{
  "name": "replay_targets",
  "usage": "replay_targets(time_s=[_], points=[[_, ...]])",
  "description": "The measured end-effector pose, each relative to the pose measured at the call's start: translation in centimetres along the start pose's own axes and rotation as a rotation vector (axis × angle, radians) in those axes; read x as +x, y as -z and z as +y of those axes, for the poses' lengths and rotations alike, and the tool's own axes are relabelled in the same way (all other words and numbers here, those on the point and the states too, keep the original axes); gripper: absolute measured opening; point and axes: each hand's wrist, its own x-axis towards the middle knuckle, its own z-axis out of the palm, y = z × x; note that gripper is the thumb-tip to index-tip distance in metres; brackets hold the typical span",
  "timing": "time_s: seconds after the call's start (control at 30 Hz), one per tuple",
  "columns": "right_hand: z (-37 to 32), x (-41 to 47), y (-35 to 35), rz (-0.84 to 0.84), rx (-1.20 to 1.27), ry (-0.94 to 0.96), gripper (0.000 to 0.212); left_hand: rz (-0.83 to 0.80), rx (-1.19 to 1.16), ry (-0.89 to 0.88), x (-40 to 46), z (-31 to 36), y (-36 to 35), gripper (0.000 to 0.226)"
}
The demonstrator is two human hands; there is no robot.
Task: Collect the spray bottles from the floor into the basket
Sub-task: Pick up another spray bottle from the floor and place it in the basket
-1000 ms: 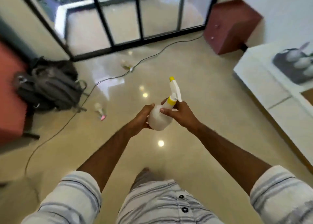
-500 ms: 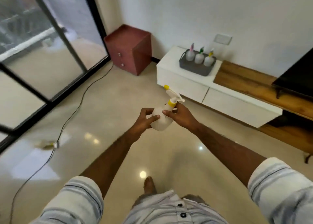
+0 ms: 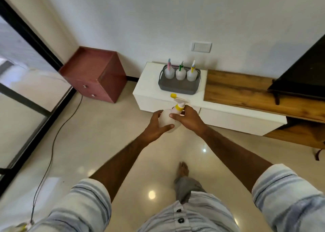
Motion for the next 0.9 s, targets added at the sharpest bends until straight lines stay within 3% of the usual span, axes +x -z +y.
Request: replay_targets(time_s=[0.17, 0.4, 0.67, 0.9], points=[[-1.9, 11.5, 5.4, -0.102, -0.023, -0.035, 0.034, -0.13, 0.014, 0.065, 10.6, 4.6, 2.8, 0.062], [-3.4, 26.4, 9.0, -0.266, -0.244, -0.044, 0.043, -0.066, 0.245, 0.117, 23.5, 6.0, 8.2, 0.039], [0.0, 43.6, 6.7, -0.331, -0.35, -0.035, 0.039, -0.108, 0.308, 0.225, 40.2, 1.1, 14.2, 0.034], [7.5, 54.9, 3.2, -0.47, -0.473, 0.033, 0.04, -0.102, 0.279, 0.319, 52.2, -6.2, 15.2, 0.037]])
